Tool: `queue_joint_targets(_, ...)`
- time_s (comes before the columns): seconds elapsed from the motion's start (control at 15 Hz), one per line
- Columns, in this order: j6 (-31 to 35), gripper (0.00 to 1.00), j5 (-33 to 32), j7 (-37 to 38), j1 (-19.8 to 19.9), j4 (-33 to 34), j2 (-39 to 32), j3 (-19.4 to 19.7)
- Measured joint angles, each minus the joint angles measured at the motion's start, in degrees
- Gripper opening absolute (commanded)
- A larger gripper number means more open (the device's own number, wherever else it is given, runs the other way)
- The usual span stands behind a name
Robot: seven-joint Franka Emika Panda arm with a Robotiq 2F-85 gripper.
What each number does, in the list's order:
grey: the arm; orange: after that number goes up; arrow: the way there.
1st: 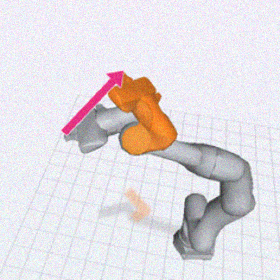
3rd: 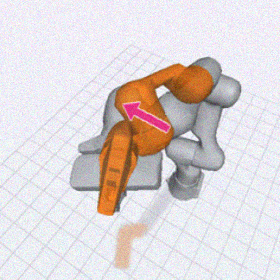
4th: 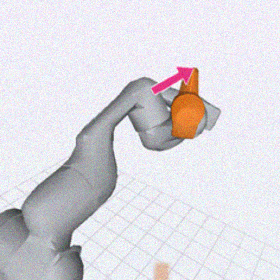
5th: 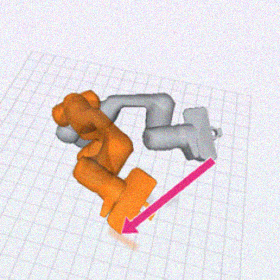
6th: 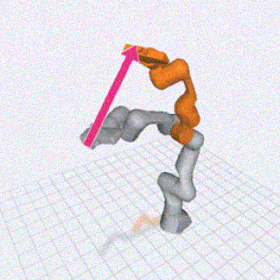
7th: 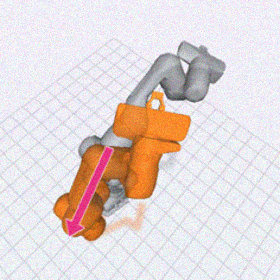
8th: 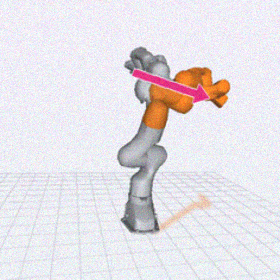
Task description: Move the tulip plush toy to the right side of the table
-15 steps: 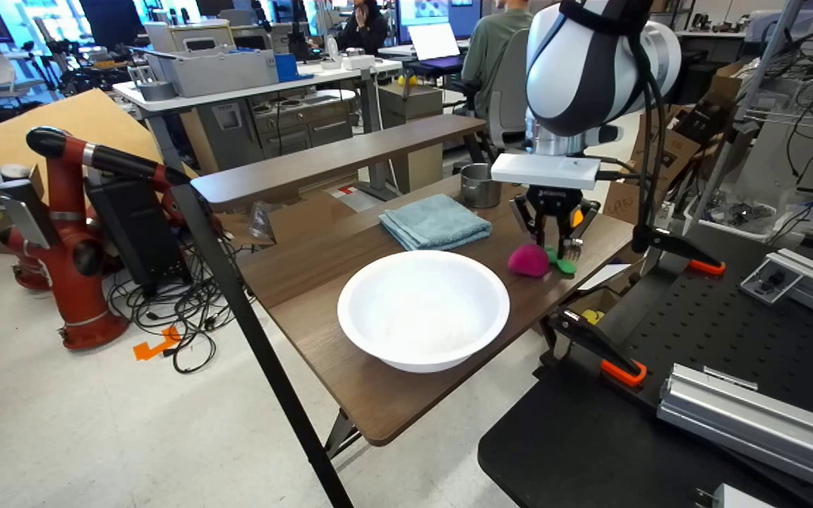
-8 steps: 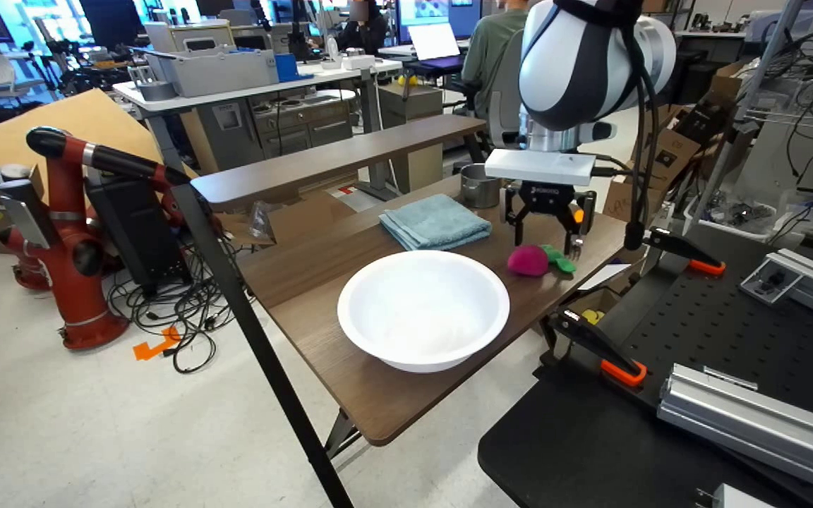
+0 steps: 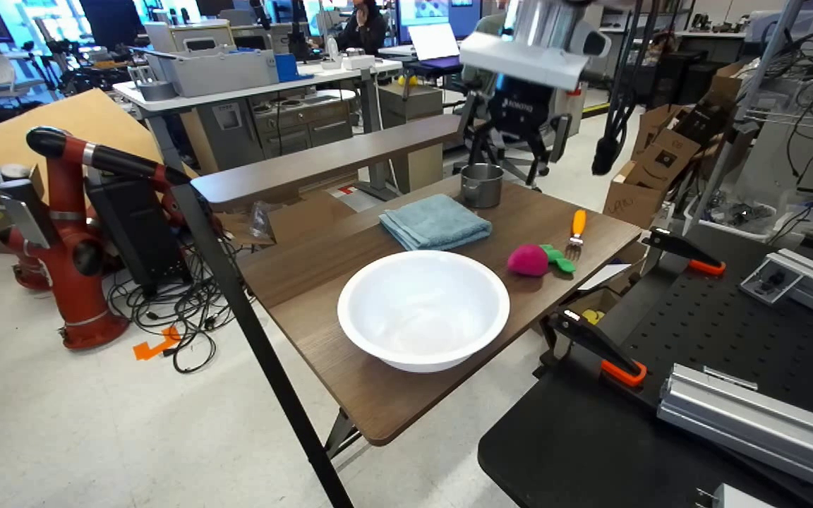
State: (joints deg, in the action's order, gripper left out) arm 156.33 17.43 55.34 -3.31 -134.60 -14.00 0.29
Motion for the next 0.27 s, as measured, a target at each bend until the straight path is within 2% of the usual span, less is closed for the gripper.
queue_joint_targets(0.13,-0.4,1.00,1.6,-1.2,0.0,-2.1,4.5,-1.0)
queue_joint_targets(0.27,-0.3,1.00,1.9,-1.9,0.2,-3.4,5.0,-1.1)
